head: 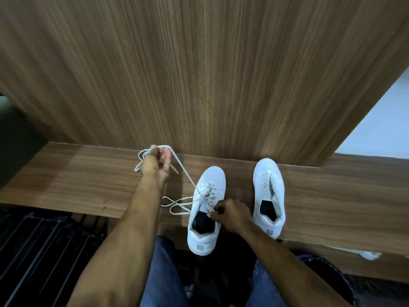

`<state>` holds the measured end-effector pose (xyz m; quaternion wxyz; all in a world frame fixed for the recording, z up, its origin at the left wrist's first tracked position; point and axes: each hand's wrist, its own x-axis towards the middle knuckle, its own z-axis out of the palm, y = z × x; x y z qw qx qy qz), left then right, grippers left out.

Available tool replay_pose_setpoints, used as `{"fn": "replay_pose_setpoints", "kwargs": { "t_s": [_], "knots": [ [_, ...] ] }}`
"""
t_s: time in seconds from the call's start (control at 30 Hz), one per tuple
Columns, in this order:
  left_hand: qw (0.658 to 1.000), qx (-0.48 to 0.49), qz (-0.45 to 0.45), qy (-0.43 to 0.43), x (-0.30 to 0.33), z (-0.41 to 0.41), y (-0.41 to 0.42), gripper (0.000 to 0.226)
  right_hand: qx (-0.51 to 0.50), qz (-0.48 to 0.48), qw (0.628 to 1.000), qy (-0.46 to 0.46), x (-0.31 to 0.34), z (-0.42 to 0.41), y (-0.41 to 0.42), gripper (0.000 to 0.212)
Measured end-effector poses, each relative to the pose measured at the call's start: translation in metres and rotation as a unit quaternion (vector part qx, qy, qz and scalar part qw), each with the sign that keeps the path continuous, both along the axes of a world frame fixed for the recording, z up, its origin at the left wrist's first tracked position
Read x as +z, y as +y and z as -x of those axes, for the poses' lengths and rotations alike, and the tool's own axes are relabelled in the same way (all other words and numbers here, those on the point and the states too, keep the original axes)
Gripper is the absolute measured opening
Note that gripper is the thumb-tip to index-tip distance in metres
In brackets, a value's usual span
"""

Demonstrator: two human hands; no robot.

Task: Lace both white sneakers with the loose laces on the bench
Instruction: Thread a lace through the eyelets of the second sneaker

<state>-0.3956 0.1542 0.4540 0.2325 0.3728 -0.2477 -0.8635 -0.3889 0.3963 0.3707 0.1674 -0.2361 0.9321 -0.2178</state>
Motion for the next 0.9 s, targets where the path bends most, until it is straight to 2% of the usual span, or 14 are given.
{"fn": "replay_pose_setpoints", "kwargs": {
  "t_s": [0.07, 0.13, 0.17, 0.23, 0.27, 0.33, 0.43, 0.47, 0.57, 0.67, 0.7, 0.77, 0.8, 0.9],
  "knots": [
    [1.000, 0.008, -0.007, -0.009, 0.000, -0.002, -0.010, 0.025, -0.002, 0.002, 1.000, -0.007, -0.001, 0.001, -0.001, 0.036],
    [0.992, -0.089, 0.060, -0.072, -0.020, -0.009, -0.003, 0.033, 0.000, 0.002, 1.000, -0.002, -0.001, 0.001, -0.001, 0.036],
    [0.971, -0.166, 0.110, -0.133, -0.032, -0.016, 0.009, 0.037, -0.002, 0.005, 1.000, -0.002, -0.001, 0.001, -0.001, 0.036],
    [0.902, -0.300, 0.189, -0.245, -0.058, -0.032, 0.034, 0.038, -0.005, 0.011, 1.000, -0.004, 0.000, 0.001, -0.001, 0.036],
    [0.878, -0.335, 0.209, -0.272, -0.070, -0.039, 0.046, 0.037, -0.005, 0.012, 1.000, -0.004, 0.000, 0.000, 0.000, 0.036],
    [0.853, -0.364, 0.243, -0.285, -0.087, -0.047, 0.064, 0.039, -0.007, 0.014, 1.000, -0.005, 0.000, 0.000, 0.000, 0.035],
    [0.853, -0.320, 0.298, -0.284, -0.101, -0.047, 0.076, 0.053, -0.011, 0.012, 1.000, -0.006, 0.000, -0.001, 0.001, 0.034],
    [0.862, -0.303, 0.296, -0.277, -0.096, -0.046, 0.078, 0.048, -0.010, 0.012, 1.000, -0.007, 0.000, 0.000, 0.001, 0.034],
    [0.904, -0.233, 0.269, -0.239, -0.071, -0.037, 0.076, 0.008, -0.005, 0.009, 1.000, -0.010, 0.001, -0.002, 0.001, 0.034],
    [0.930, -0.184, 0.225, -0.225, -0.072, -0.026, 0.068, 0.027, -0.004, -0.004, 1.000, -0.001, 0.003, -0.003, 0.001, 0.032],
    [0.931, -0.176, 0.220, -0.232, -0.074, -0.027, 0.067, 0.025, -0.004, -0.010, 1.000, 0.001, 0.003, -0.004, 0.000, 0.031],
    [0.917, -0.183, 0.218, -0.279, -0.079, -0.031, 0.069, 0.012, -0.007, -0.016, 1.000, 0.001, 0.004, -0.004, 0.000, 0.031],
    [0.901, -0.196, 0.234, -0.308, -0.084, -0.033, 0.070, 0.016, -0.008, -0.018, 1.000, -0.001, 0.004, -0.004, -0.001, 0.032],
    [0.818, -0.259, 0.360, -0.366, -0.107, -0.036, 0.062, 0.027, -0.010, -0.009, 1.000, -0.013, 0.003, -0.003, 0.000, 0.034]
  ]
}}
